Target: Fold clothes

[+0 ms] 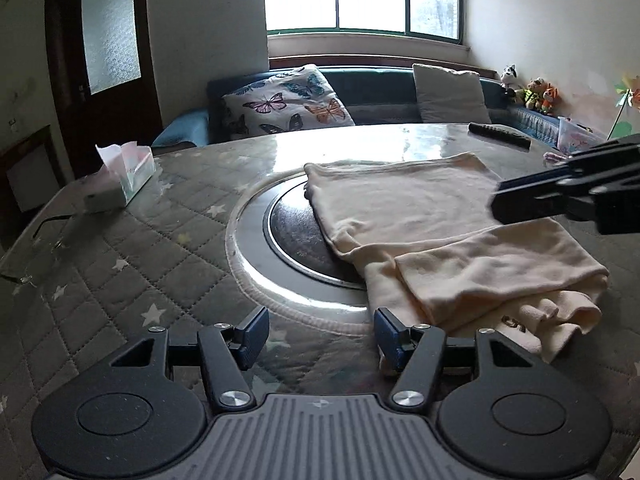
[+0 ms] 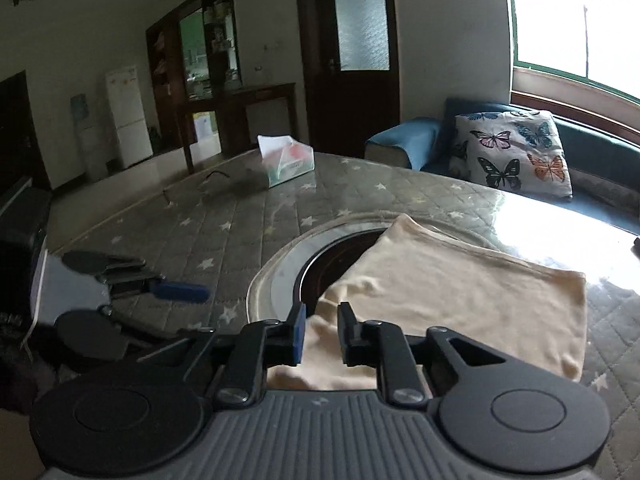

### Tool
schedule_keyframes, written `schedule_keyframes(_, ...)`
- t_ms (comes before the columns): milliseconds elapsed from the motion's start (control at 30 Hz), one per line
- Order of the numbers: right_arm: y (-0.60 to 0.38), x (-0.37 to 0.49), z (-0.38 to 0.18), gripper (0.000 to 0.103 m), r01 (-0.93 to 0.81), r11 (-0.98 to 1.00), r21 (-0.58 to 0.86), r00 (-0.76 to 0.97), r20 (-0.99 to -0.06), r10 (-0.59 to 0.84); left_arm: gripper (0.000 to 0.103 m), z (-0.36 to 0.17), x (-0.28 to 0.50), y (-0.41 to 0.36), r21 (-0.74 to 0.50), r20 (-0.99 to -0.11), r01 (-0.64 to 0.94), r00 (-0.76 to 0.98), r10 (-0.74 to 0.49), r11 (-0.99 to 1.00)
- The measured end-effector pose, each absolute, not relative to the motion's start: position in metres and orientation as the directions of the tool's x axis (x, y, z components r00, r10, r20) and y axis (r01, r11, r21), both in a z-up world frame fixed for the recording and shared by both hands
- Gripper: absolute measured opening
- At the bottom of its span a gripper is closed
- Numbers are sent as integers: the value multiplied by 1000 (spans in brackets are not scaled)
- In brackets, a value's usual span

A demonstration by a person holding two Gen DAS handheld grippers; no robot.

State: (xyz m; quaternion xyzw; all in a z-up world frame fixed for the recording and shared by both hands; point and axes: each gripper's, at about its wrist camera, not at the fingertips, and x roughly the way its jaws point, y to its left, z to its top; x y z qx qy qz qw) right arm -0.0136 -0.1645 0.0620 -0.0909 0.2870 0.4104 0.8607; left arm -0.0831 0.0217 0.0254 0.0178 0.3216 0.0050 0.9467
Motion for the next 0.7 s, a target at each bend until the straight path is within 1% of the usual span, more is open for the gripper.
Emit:
schedule_keyframes(100, -184, -14, 63, 17, -736, 674, 63, 521, -583, 624, 58, 27, -80, 16, 27, -600, 27, 800, -5, 999)
schedule_keyframes(167, -203, -10, 56, 17, -702, 709, 61, 534, -613, 582, 55, 29, -77, 7, 21, -595, 63, 803, -39, 998)
schedule_keyframes(233, -225, -8, 46, 18, -662, 747, 63, 543, -647, 536, 55, 28, -74, -3, 16, -595, 105, 800, -75, 994)
schedule_keyframes(400, -271, -8, 23, 18, -578, 810, 96, 544, -695, 470, 55, 20, -64, -24, 34, -627, 195, 768, -131, 980)
schedule_keyframes(600, -298, -12, 5, 21, -535, 834, 135, 531, -714, 456, 55, 13, -68, -30, 83, -648, 215, 753, -112, 973)
schedule_keyframes(700, -304, -14, 4, 26, -537, 831, 145, 535, -703, 468, 53, 10, -70, -31, 127, -655, 210, 752, -77, 969)
